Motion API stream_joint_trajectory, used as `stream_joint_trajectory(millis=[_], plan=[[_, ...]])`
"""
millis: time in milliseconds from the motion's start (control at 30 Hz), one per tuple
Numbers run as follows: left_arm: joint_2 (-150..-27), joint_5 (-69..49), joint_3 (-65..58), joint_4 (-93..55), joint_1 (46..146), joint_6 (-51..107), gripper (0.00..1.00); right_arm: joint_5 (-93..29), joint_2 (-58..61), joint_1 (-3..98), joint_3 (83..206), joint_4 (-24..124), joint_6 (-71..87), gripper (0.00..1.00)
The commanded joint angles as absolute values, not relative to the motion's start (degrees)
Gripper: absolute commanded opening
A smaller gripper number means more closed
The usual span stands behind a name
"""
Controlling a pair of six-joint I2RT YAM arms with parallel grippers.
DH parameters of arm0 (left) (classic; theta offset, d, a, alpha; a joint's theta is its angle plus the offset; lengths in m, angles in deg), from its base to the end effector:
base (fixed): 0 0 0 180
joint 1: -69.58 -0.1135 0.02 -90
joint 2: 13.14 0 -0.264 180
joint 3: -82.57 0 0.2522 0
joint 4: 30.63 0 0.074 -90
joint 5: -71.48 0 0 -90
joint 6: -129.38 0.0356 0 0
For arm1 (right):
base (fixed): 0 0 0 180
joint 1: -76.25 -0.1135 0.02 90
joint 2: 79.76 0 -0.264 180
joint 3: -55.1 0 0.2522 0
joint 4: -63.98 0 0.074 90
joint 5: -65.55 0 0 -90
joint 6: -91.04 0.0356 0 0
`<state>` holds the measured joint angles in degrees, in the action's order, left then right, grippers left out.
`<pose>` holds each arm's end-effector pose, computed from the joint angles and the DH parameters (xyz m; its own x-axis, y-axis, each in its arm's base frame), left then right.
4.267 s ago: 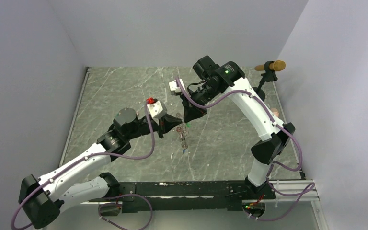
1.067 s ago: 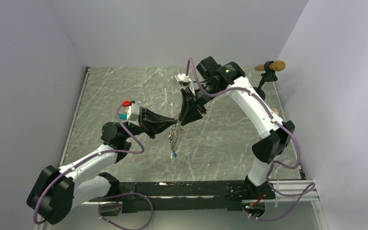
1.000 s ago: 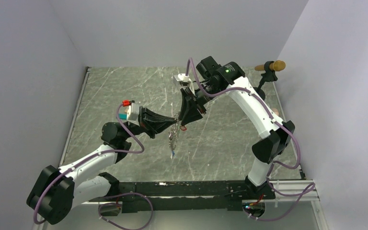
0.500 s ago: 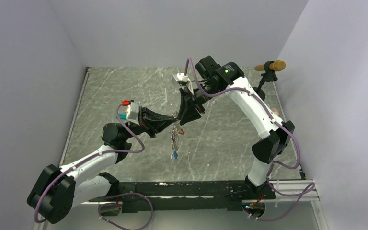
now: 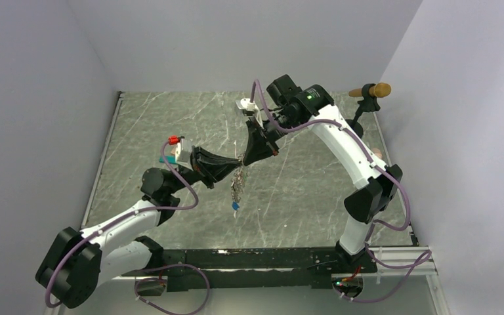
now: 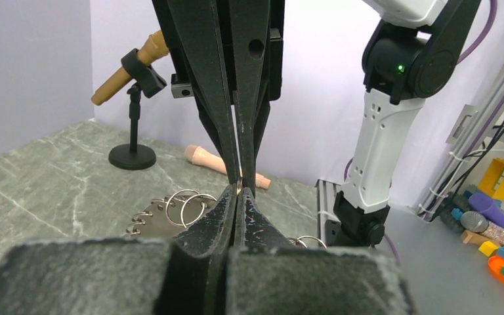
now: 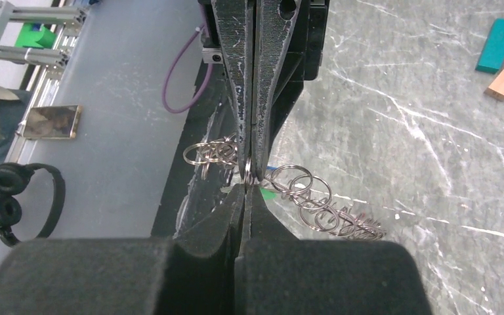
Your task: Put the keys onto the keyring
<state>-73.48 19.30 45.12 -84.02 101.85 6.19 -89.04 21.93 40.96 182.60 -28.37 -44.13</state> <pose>0.1656 -0.1304 0.2966 -0.1163 -0.4380 -0.8914 0.9617 0.1746 -0.2112 0.2557 0.2204 0.3999 -0.1439 -0.4747 -0.8683 -0.9127 -0.2754 0.3018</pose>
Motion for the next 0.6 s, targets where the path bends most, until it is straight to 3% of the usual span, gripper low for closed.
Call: stream_joint_trajectory(millis=[0, 133, 200, 367, 567], plan=[[-70.7, 18.1, 44.2, -81.5, 101.9, 8.6, 0.07, -87.7, 21.2, 40.4, 182.9, -26.2, -42.3, 0.00], [-65.6, 18.7, 41.3, -65.0, 101.7, 16.6, 0.49, -82.1, 21.0, 40.4, 184.0, -29.0, -44.6, 0.00], [-62.2, 18.3, 38.4, -52.0, 101.7, 24.1, 0.58, -79.1, 21.6, 40.3, 185.4, -32.2, -47.0, 0.00], [-58.7, 16.7, 30.6, -26.6, 102.6, 39.8, 0.66, -70.8, 22.5, 39.1, 187.1, -35.4, -48.8, 0.00], [-62.8, 9.1, 23.4, -15.2, 109.1, 50.5, 0.64, -68.1, 23.4, 38.4, 187.7, -35.5, -48.0, 0.00]])
